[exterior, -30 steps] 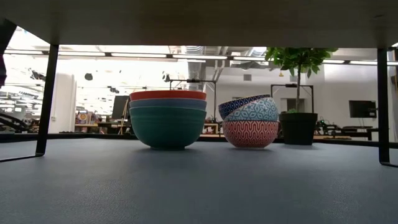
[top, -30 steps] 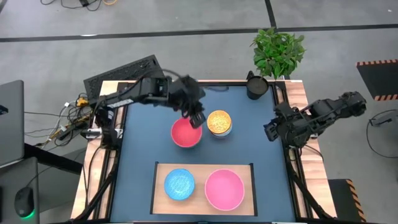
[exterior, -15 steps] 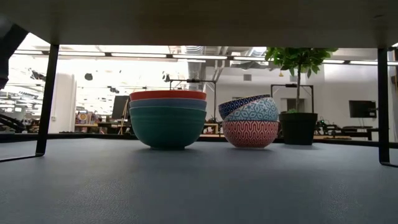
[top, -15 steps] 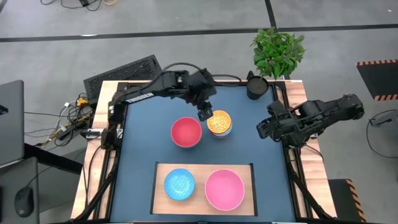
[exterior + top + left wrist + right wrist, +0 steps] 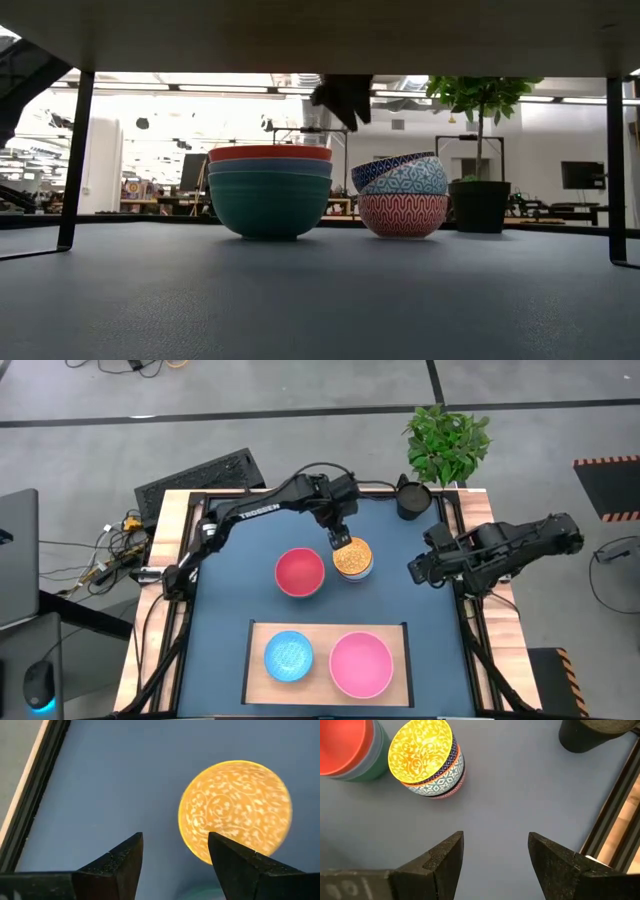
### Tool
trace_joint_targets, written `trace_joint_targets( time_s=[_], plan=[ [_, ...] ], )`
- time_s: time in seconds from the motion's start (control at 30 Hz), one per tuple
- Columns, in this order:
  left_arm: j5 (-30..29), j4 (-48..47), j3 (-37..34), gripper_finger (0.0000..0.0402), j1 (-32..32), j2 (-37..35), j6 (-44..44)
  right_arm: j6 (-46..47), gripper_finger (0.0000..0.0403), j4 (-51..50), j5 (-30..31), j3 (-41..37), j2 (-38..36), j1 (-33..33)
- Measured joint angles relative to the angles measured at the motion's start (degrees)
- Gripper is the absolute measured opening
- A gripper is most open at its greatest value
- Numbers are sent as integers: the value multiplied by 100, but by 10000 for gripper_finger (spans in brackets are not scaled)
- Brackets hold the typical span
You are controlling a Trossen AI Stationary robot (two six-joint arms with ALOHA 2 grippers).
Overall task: Place and stack bowls onto a shelf
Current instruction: Stack the yellow bowl on top of the light blue patterned bowl on the shelf
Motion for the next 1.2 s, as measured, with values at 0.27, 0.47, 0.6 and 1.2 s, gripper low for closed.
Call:
trace_joint_targets(
  time_s=[0.27, 0.47, 0.6, 1.2],
  plan=[
    [25, 288, -42, 209, -12, 280, 94, -11, 249, -3, 3, 0, -2, 0],
    [94, 399, -63, 209, -4, 558, 135, -11, 249, -12, 7, 0, -2, -1],
    [63, 532, -61, 209, -17, 683, 179, -9, 249, -8, 1, 0, -2, 1],
    [257, 634, -229, 203, -35, 848, 190, -73, 249, -23, -116, 0, -2, 1]
  ],
)
